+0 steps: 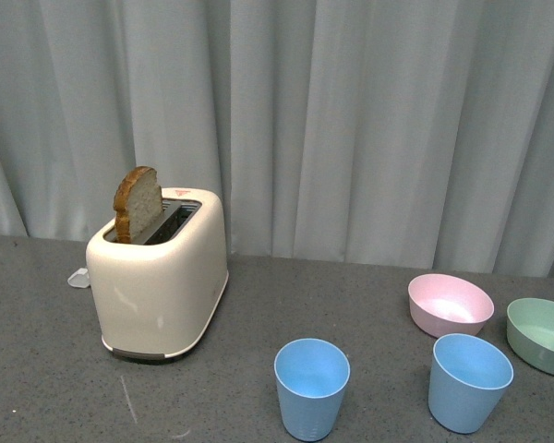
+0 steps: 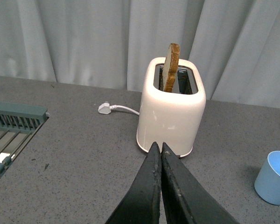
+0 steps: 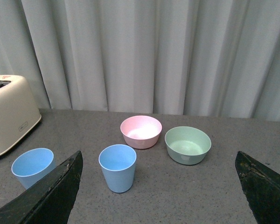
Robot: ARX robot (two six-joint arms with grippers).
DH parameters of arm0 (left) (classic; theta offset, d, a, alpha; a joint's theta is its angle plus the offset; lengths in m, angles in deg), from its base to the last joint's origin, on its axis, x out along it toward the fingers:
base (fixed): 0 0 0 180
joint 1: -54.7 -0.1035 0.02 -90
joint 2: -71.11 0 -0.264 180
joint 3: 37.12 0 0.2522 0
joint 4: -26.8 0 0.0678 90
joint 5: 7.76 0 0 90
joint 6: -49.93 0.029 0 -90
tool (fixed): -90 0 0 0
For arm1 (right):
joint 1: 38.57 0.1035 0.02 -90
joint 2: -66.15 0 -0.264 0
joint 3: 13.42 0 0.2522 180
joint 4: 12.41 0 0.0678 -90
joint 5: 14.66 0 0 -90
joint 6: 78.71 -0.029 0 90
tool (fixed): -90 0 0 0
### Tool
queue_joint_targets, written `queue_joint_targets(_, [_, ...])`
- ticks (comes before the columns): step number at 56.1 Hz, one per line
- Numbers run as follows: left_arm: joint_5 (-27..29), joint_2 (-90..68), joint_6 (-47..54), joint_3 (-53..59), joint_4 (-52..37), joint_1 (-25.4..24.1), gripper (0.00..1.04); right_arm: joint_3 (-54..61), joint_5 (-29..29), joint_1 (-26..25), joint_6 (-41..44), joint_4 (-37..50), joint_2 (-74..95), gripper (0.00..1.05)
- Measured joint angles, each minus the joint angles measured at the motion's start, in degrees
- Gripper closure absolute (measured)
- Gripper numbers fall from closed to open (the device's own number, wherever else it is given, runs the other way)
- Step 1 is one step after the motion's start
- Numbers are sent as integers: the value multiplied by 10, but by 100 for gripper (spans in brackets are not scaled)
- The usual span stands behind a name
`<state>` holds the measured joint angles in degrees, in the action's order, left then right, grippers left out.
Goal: Stack blue cups with both arms
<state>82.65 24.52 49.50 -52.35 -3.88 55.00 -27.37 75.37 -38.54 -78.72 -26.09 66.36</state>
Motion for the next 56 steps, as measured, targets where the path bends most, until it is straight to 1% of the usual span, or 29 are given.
queue_joint_targets(16, [-3,156,0,4,139,-2,101,0,0,0,0,0,0,10])
queue_joint_targets(31, [-3,265,0,4,242,-2,101,0,0,0,0,0,0,10])
queue_joint_targets(56, [-3,349,0,4,326,-2,101,0,0,0,0,0,0,10])
